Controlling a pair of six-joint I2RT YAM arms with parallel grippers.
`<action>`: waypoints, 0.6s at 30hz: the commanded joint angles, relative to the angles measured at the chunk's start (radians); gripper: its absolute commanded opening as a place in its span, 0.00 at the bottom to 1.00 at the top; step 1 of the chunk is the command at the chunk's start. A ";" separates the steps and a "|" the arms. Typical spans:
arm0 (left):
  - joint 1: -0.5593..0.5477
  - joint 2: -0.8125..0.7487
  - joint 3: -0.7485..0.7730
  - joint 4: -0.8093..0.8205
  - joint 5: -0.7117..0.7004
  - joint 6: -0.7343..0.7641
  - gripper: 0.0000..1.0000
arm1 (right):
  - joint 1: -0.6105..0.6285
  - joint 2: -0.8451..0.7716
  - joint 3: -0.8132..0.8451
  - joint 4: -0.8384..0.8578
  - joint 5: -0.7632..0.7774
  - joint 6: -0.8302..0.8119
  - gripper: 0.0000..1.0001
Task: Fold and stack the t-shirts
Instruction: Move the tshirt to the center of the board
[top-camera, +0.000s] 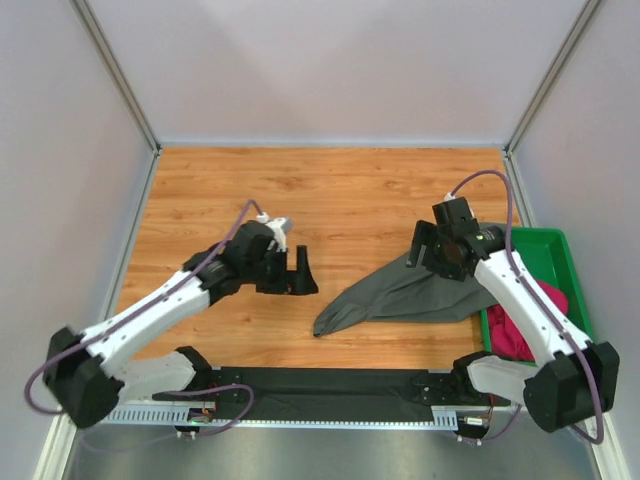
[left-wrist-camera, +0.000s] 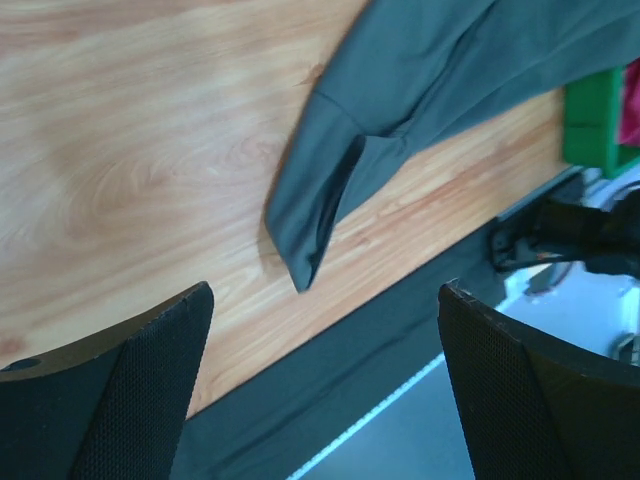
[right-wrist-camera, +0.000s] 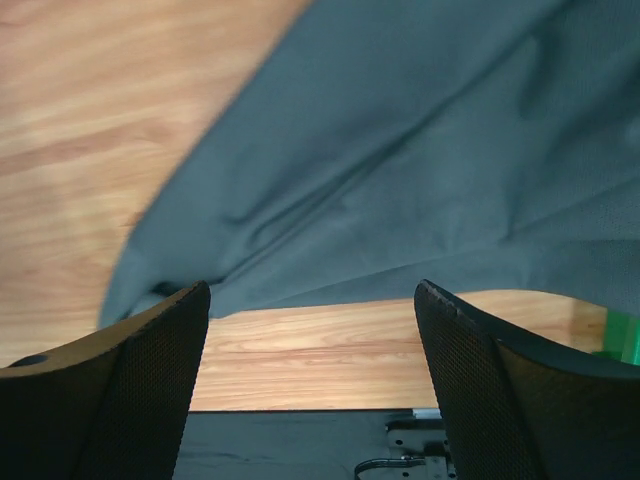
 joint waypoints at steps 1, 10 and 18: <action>-0.075 0.201 0.065 0.151 -0.112 0.036 1.00 | -0.039 0.075 -0.051 0.034 0.022 -0.008 0.84; -0.191 0.632 0.194 0.132 -0.097 0.044 0.99 | -0.126 0.337 -0.016 0.158 0.016 -0.014 0.84; -0.220 0.788 0.221 0.166 0.055 0.002 0.69 | -0.158 0.405 -0.034 0.177 0.016 0.011 0.84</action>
